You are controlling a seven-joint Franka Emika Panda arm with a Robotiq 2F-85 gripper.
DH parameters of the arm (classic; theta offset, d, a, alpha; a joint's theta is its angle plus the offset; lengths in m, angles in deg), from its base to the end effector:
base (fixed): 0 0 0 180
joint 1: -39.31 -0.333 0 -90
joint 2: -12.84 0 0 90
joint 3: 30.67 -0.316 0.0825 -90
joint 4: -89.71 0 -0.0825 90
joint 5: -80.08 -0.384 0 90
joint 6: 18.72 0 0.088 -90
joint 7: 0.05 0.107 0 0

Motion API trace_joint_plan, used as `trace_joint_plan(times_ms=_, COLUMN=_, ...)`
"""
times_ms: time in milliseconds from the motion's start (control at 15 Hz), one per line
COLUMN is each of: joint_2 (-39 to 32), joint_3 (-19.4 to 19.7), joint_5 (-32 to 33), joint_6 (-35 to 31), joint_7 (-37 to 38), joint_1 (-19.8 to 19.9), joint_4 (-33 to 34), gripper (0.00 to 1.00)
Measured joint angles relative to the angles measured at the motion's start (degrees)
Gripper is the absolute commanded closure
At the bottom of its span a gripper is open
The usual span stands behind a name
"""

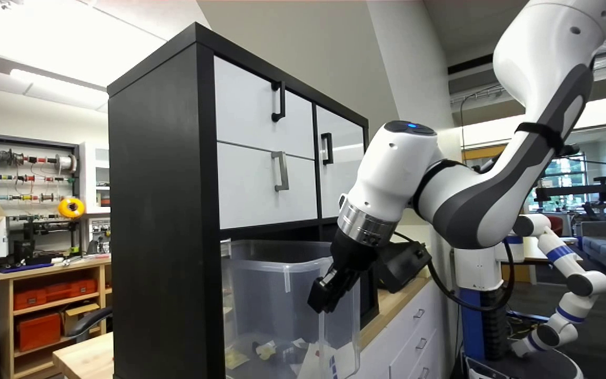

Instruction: Push the clear storage bin backwards

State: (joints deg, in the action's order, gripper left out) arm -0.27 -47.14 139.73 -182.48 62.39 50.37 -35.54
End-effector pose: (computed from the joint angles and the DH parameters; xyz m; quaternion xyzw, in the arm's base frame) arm 0.5678 0.0978 0.3213 0.9534 -0.0347 0.2929 0.0634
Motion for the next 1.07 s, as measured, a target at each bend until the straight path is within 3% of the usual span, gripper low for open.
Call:
trace_joint_plan(times_ms=1000, joint_2=-11.65, joint_3=2.66, joint_5=8.16, joint_6=0.20, joint_7=1.35, joint_1=-3.70, joint_4=17.02, gripper=0.99)
trace_joint_plan(times_ms=1067, joint_2=-12.17, joint_3=2.86, joint_5=8.52, joint_6=0.20, joint_7=1.45, joint_1=-3.86, joint_4=17.72, gripper=0.71)
